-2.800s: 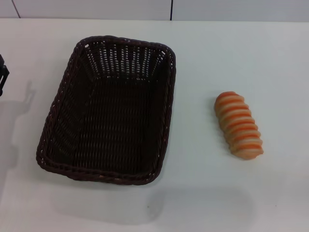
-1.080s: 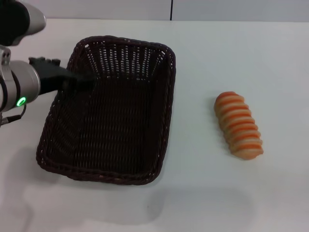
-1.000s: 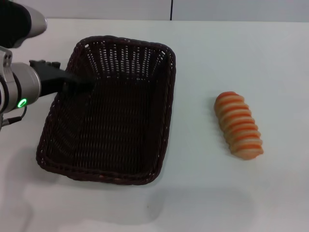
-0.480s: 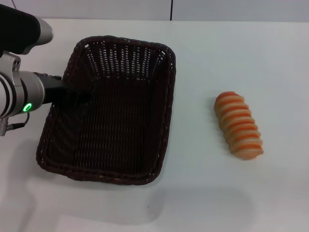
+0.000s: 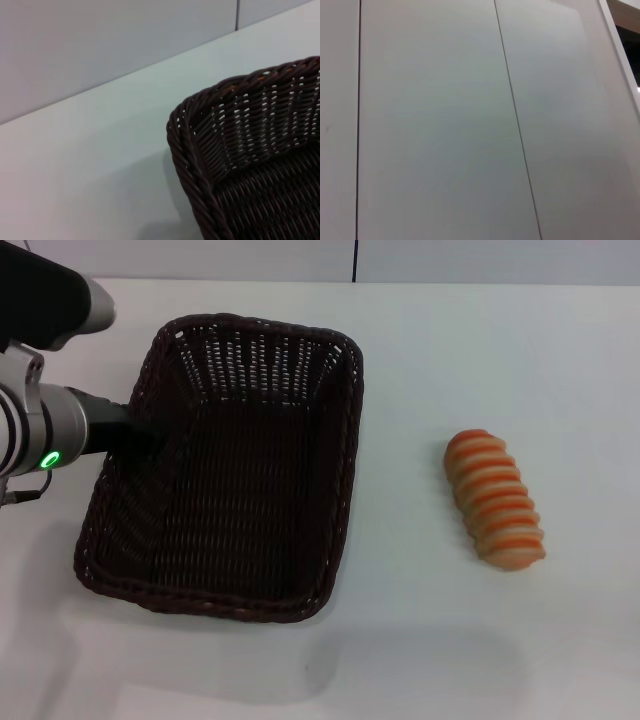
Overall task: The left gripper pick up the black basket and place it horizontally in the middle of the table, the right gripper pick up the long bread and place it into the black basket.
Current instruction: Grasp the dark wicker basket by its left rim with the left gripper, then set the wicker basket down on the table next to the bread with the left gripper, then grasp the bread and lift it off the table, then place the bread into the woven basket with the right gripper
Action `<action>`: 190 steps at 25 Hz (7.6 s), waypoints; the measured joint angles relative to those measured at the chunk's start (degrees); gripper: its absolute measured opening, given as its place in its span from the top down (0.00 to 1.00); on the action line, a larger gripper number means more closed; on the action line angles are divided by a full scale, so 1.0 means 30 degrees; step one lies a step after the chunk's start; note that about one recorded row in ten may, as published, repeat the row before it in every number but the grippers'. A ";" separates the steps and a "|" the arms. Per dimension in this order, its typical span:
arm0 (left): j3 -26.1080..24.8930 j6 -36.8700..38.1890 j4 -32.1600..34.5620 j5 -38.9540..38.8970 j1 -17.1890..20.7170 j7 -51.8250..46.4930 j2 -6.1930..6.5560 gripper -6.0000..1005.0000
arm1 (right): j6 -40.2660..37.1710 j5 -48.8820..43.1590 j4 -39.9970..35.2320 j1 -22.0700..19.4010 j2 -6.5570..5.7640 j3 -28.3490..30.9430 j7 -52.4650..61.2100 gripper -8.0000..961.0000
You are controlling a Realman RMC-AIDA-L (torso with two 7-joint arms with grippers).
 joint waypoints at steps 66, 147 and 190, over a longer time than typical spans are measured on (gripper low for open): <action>-1.2268 -0.6932 1.3114 -1.5599 -1.1737 2.4293 -0.0127 0.49 | -0.0167 0.0001 -0.0029 -0.0034 0.0013 -0.0738 -0.0132 0.12; 0.1921 4.5460 2.5790 -0.4084 -0.4038 -0.6340 -0.0172 0.28 | 0.5778 -0.4431 0.0356 0.3137 0.0031 -0.8590 -0.1120 0.12; 0.3442 4.3957 2.5452 -0.4346 -0.4456 -0.4084 -0.0171 0.28 | 0.2901 -0.7335 0.0222 0.1653 -0.0018 -0.5168 -0.1180 0.44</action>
